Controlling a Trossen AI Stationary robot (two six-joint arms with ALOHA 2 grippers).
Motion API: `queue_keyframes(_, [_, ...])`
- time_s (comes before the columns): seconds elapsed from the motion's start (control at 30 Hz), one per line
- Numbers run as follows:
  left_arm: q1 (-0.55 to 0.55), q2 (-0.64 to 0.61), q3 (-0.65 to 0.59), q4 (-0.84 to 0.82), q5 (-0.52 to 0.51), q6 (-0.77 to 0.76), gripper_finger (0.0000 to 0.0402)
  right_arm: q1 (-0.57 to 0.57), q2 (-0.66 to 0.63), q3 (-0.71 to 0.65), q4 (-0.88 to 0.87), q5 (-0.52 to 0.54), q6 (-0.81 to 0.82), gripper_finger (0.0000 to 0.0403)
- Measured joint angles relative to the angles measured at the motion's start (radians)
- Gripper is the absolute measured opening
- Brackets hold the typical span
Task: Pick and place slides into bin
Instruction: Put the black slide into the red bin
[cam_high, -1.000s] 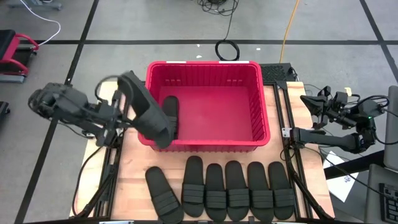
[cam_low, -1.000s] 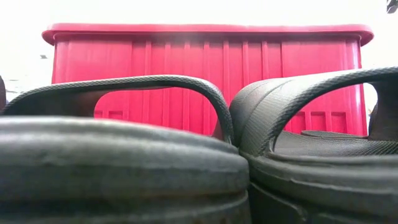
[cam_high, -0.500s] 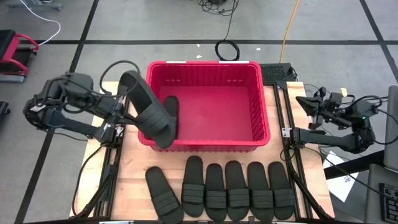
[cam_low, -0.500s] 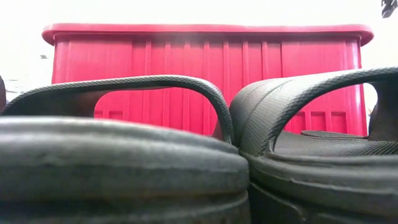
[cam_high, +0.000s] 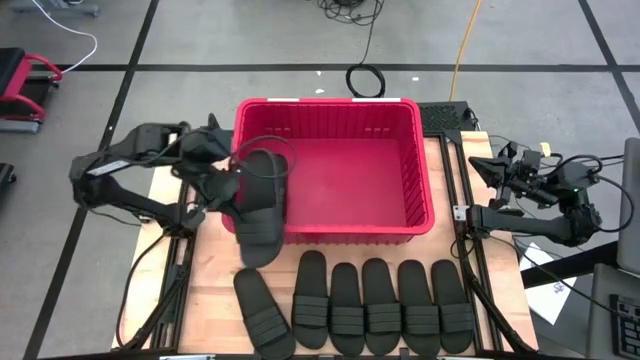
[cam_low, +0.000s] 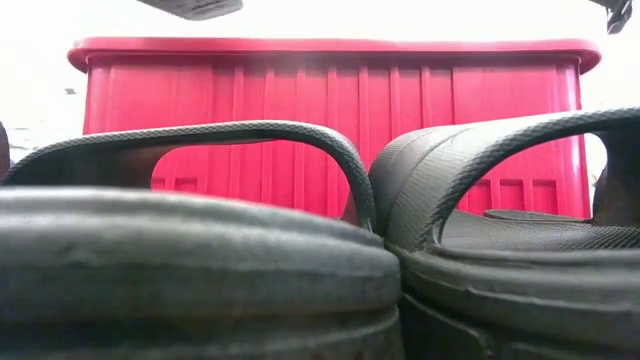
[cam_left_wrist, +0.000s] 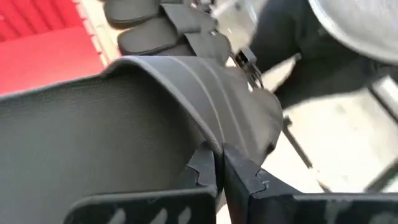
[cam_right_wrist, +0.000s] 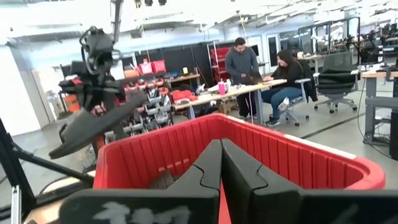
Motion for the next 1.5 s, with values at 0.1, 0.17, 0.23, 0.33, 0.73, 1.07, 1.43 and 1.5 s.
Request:
queue_keyframes(0.1, [0.023, 0.097, 0.104, -0.079, 0.009, 0.133, 0.0000, 0.000, 0.000, 0.000, 0.026, 0.000, -0.015, 0.0000])
queue_keyframes(0.17, [0.042, 0.164, 0.184, -0.080, 0.006, 0.190, 0.0000, 0.000, 0.000, 0.000, 0.032, 0.000, -0.032, 0.0000])
queue_keyframes(0.23, [0.069, 0.227, 0.279, -0.073, -0.001, 0.231, 0.0000, 0.000, 0.000, 0.000, 0.035, 0.000, -0.052, 0.0000])
queue_keyframes(0.33, [0.120, 0.321, 0.431, -0.088, 0.004, 0.271, 0.0000, 0.000, 0.000, 0.000, 0.035, -0.001, -0.087, 0.0000])
queue_keyframes(0.73, [0.361, 0.647, 0.720, -0.194, 0.030, 0.418, 0.0000, 0.000, 0.000, 0.000, 0.035, -0.001, -0.120, 0.0000])
queue_keyframes(1.07, [0.458, 0.781, 0.714, -0.193, 0.035, 0.494, 0.0000, 0.000, 0.000, 0.000, 0.035, -0.002, -0.117, 0.0000])
queue_keyframes(1.43, [0.448, 0.785, 0.521, -0.194, 0.041, 0.546, 0.0000, 0.000, 0.000, 0.000, 0.027, 0.057, -0.118, 0.0000])
queue_keyframes(1.5, [0.448, 0.782, 0.479, -0.194, 0.041, 0.561, 0.0000, 0.000, 0.000, 0.000, 0.015, 0.074, -0.119, 0.0000])
